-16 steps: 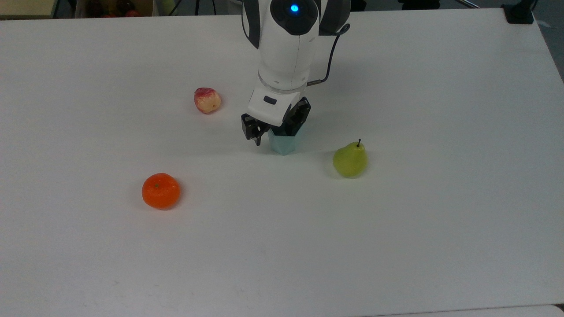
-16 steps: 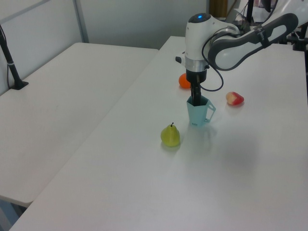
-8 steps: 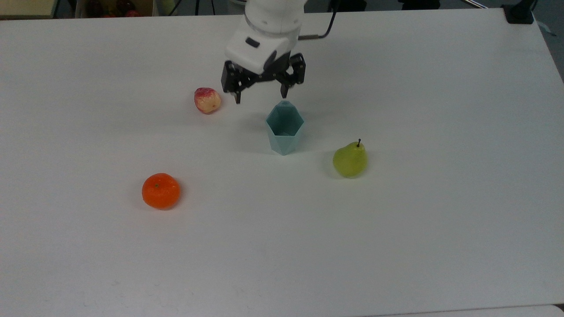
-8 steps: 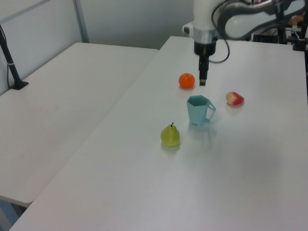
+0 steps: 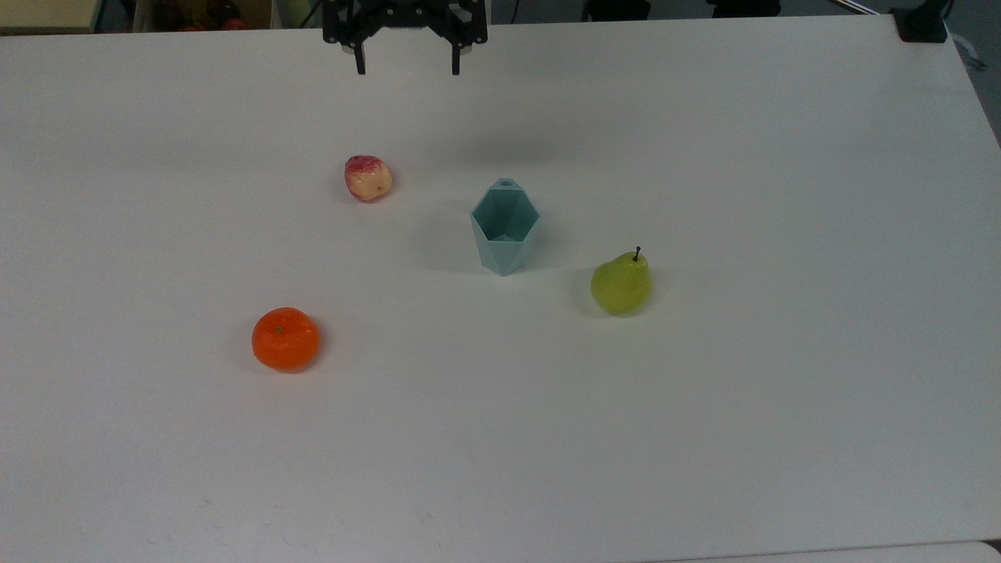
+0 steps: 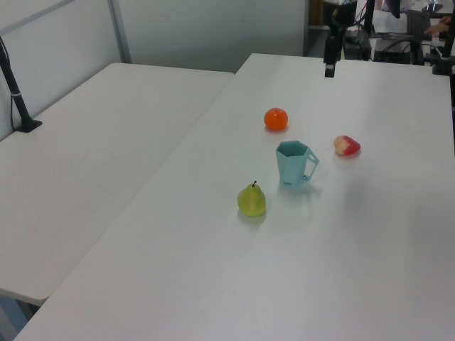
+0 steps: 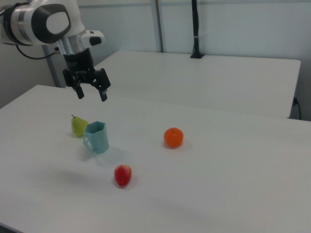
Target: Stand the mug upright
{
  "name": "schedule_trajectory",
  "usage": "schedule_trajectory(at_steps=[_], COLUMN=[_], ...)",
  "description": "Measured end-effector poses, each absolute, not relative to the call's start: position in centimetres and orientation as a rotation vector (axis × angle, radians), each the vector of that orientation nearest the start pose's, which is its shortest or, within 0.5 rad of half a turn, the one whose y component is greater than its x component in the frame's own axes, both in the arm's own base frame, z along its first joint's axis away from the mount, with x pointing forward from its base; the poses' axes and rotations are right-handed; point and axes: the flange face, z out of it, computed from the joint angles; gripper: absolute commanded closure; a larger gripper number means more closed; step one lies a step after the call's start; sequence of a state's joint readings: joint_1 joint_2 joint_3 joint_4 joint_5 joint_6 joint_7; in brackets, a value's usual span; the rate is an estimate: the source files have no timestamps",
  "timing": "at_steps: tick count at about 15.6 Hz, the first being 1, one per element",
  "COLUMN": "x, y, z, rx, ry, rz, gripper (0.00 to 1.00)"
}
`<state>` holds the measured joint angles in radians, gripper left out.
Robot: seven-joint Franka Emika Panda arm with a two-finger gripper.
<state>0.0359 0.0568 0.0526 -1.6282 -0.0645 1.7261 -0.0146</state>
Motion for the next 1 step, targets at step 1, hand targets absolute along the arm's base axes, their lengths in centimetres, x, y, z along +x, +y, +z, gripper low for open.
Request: schedule_trajectory(at_steps=[1], x=[57.96], y=[4.37], z=[58.27], rx=[-3.194], ry=[-0.174], rz=[-0.074], gripper=[0.0])
